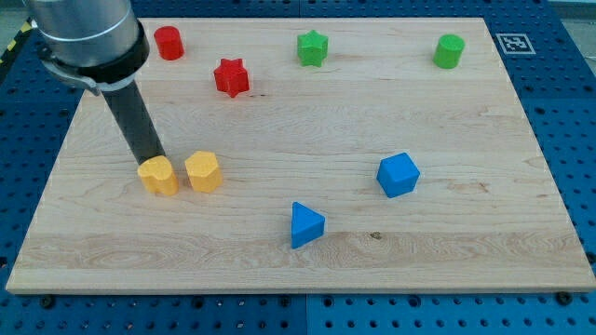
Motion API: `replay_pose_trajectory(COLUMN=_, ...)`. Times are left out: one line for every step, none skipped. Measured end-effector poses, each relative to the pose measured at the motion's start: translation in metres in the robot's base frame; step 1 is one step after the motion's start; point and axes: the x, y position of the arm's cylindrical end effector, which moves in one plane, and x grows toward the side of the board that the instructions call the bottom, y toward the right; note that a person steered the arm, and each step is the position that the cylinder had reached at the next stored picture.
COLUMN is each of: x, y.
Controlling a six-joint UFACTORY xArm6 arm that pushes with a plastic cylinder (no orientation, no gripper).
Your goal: Slide the yellow hexagon towards the center left
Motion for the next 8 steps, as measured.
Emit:
replay_pose_trajectory(x=-0.017, y=-0.007)
replay_pose_trajectory(x=-0.042, y=0.013)
replay_pose_trajectory(x=-0.028, y=0.080)
replay_pose_trajectory(x=0.014, y=0.127)
replay_pose_trajectory(x=0.047, y=0.127)
replay_pose_trajectory(x=0.050, y=0.101)
replay_pose_trajectory(x=0.036, y=0.071)
replay_pose_trajectory(x=-0.001, y=0.051)
